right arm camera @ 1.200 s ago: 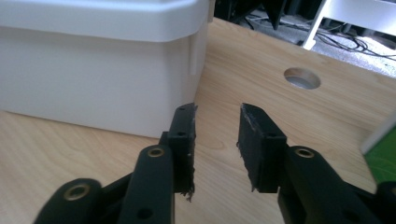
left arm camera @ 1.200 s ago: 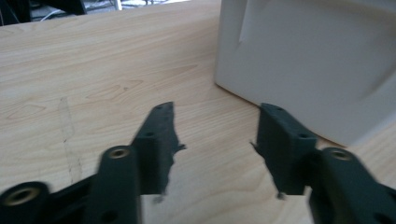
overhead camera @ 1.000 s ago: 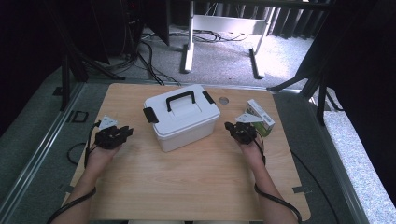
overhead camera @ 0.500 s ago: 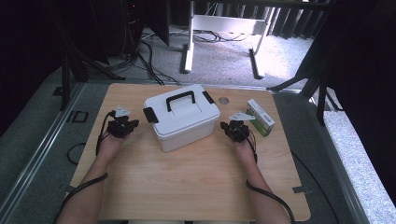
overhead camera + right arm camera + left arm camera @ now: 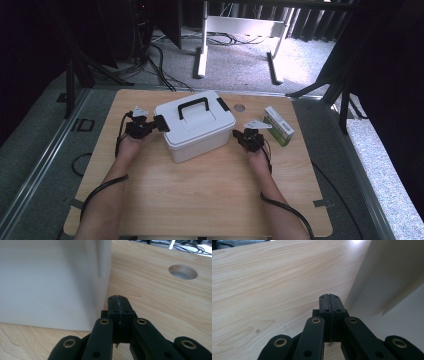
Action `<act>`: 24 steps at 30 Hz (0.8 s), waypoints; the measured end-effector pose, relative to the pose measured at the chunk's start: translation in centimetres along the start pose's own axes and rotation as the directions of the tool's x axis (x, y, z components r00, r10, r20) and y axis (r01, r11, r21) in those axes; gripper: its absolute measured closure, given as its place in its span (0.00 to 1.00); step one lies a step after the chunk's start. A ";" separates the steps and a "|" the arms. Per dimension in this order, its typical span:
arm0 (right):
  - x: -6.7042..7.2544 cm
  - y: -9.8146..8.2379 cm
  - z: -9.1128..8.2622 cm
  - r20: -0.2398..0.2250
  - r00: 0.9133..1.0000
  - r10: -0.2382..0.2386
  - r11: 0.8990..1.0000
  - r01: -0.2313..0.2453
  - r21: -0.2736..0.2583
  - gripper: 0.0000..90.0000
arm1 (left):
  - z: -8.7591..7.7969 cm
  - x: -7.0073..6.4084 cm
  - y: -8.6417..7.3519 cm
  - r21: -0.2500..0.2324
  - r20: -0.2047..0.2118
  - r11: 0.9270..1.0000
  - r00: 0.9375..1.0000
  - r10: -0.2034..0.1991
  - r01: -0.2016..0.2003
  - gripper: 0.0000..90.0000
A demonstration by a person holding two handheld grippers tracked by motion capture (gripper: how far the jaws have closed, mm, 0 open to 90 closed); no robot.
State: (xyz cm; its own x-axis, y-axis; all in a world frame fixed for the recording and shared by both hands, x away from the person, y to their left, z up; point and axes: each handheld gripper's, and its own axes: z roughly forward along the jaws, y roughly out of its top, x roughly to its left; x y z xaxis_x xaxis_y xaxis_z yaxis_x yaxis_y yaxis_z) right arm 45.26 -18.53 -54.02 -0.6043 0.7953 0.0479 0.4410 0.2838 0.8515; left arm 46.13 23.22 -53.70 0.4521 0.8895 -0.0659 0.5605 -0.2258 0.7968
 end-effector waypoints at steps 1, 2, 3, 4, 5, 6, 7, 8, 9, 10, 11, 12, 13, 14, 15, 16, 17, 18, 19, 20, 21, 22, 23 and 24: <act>0.1 0.0 0.1 -0.004 1.000 -0.003 1.000 0.003 0.000 1.00 | 0.2 -0.1 0.0 0.005 0.005 1.000 1.000 0.005 -0.005 1.00; 0.2 0.0 0.2 -0.008 1.000 -0.003 1.000 0.003 0.001 1.00 | 0.3 -0.2 0.1 0.008 0.008 1.000 1.000 0.015 -0.015 1.00; 0.2 -0.1 0.3 -0.010 1.000 -0.001 1.000 0.001 0.003 1.00 | 0.4 -0.3 0.1 0.008 0.009 1.000 1.000 0.018 -0.018 1.00; 0.3 -0.1 0.4 -0.016 1.000 0.000 1.000 0.000 0.004 1.00 | 0.5 -0.3 0.1 0.011 0.012 1.000 1.000 0.016 -0.016 1.00; 0.4 -0.1 0.4 -0.017 1.000 -0.006 1.000 0.006 0.006 1.00 | 0.5 -0.4 0.1 0.010 0.012 1.000 1.000 0.010 -0.010 1.00; 0.4 -0.1 0.5 -0.022 1.000 -0.005 1.000 0.005 0.006 1.00 | 0.5 -0.4 0.0 0.006 0.013 1.000 1.000 0.001 -0.001 1.00; 0.6 -0.1 0.6 -0.028 1.000 -0.007 1.000 0.007 0.006 1.00 | 0.5 -0.4 0.0 0.006 0.014 1.000 1.000 -0.005 0.005 1.00; 0.6 -0.1 0.6 -0.028 1.000 -0.007 1.000 0.007 0.006 1.00 | 0.5 -0.4 -0.1 0.010 0.012 1.000 1.000 0.003 -0.003 1.00; 0.7 -0.1 0.6 -0.024 1.000 -0.011 1.000 0.012 0.007 1.00 | 0.5 -0.5 -0.1 0.011 0.010 1.000 1.000 0.010 -0.010 1.00; 0.7 -0.2 0.5 -0.026 1.000 -0.008 1.000 0.008 0.006 1.00 | 0.5 -0.6 -0.1 0.014 0.009 1.000 1.000 0.011 -0.011 1.00; 0.6 -0.2 0.5 -0.032 0.999 -0.002 1.000 0.002 0.002 1.00 | 0.5 -0.7 -0.1 0.012 0.008 1.000 1.000 0.011 -0.011 1.00; 0.6 -0.3 0.4 -0.031 1.000 -0.002 1.000 0.002 0.000 1.00 | 0.4 -0.7 -0.1 0.010 0.008 1.000 1.000 0.010 -0.010 1.00; 0.7 -0.3 0.4 -0.030 1.000 -0.002 1.000 0.002 0.002 1.00 | 0.4 -0.7 -0.1 0.007 0.007 1.000 1.000 0.003 -0.003 1.00; 0.7 -0.4 0.3 -0.030 1.000 -0.002 1.000 0.002 0.002 1.00 | 0.4 -0.7 -0.1 0.006 0.010 1.000 1.000 -0.003 0.003 1.00; 0.7 -0.4 0.3 -0.030 1.000 -0.002 1.000 0.002 0.002 1.00 | 0.3 -0.8 -0.1 0.006 0.013 1.000 1.000 -0.009 0.009 1.00; 0.8 -0.4 0.3 -0.033 0.999 0.003 1.000 -0.003 0.003 1.00 | 0.3 -0.8 -0.1 0.003 0.014 1.000 1.000 -0.009 0.009 1.00; 0.8 -0.4 0.2 -0.035 0.999 0.004 1.000 -0.004 0.000 1.00 | 0.3 -0.9 0.0 0.003 0.013 1.000 1.000 -0.007 0.006 1.00; 0.8 -0.5 0.1 -0.036 0.999 0.004 1.000 -0.004 -0.003 1.00 | 0.3 -0.9 0.0 0.004 0.015 1.000 1.000 -0.006 0.006 1.00; 0.9 -0.5 0.0 -0.042 0.999 0.006 1.000 -0.006 -0.004 1.00 | 0.3 -1.0 0.0 0.004 0.016 1.000 1.000 -0.007 0.007 1.00; 1.0 -0.6 0.0 -0.041 0.999 0.005 1.000 -0.005 -0.004 1.00 | 0.3 -1.0 0.0 0.005 0.013 1.000 1.000 -0.007 0.006 1.00; 1.0 -0.6 -0.1 -0.044 0.999 0.006 1.000 -0.006 -0.004 1.00 | 0.2 -1.0 0.0 0.003 0.014 1.000 1.000 -0.010 0.010 1.00; 1.0 -0.6 -0.1 -0.044 0.999 0.006 1.000 -0.006 -0.004 1.00 | 0.2 -1.1 -0.1 0.003 0.015 1.000 1.000 -0.014 0.014 1.00; 1.2 -0.7 -0.3 -0.045 0.999 0.007 1.000 -0.007 -0.006 1.00 | 0.1 -1.1 -0.2 0.000 0.015 1.000 1.000 -0.018 0.018 1.00; 1.3 -0.9 -0.4 -0.048 0.999 0.000 1.000 -0.001 -0.008 1.00 | 0.1 -1.1 -0.2 0.000 0.021 1.000 1.000 -0.024 0.024 1.00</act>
State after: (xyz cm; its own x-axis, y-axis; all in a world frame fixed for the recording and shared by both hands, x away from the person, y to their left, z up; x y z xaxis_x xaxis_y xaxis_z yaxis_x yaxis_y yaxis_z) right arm 43.79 -17.98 -54.50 -0.6357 0.7685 0.0734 0.4358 0.2787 0.8558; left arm 45.59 22.25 -53.87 0.4533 0.8861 -0.0973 0.5708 -0.2047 0.7952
